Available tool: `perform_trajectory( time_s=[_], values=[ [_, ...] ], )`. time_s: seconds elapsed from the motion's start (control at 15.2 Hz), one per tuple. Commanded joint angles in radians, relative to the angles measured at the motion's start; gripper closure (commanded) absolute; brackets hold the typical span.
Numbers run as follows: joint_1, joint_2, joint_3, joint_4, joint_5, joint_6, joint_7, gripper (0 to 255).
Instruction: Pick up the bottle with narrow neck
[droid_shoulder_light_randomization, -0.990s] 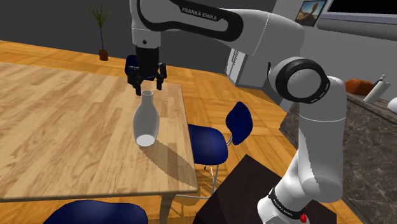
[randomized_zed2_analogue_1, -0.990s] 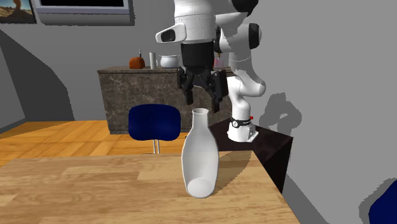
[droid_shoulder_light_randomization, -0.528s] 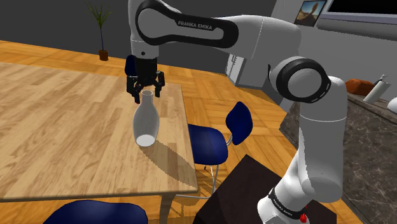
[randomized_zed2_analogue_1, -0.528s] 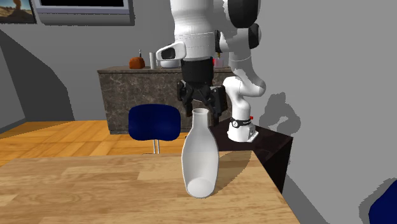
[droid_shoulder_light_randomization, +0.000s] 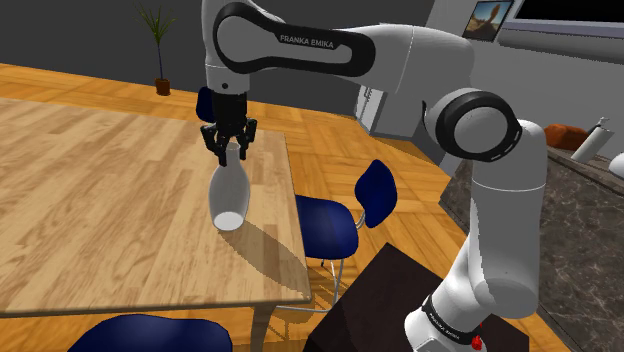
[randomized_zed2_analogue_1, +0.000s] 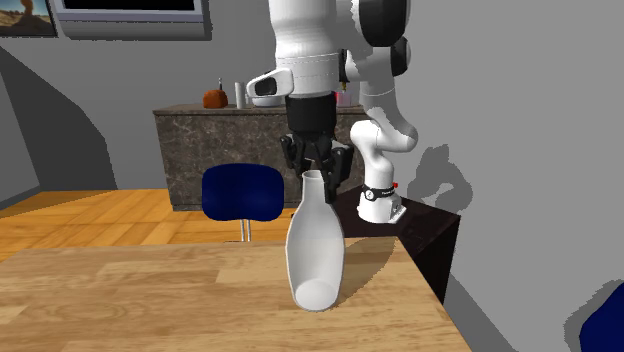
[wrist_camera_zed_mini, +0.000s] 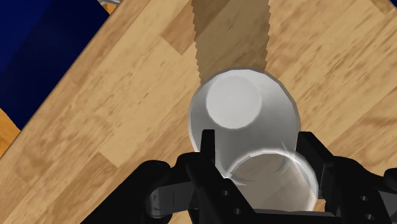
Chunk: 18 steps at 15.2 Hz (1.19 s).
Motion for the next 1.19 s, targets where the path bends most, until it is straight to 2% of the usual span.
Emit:
perform_trajectory(
  time_s=[0.0,0.13,0.53,1.12],
  values=[
    [0.000,0.001,0.000,-0.001,0.000,0.000,0.000,255],
    [0.000,0.005,-0.001,0.004,-0.001,-0.001,-0.001,255],
    [0.011,0.028,0.000,0.121,-0.006,-0.095,0.001,255],
    [0.042,0.108,-0.002,0.376,-0.024,-0.269,0.006,255]
  ],
)
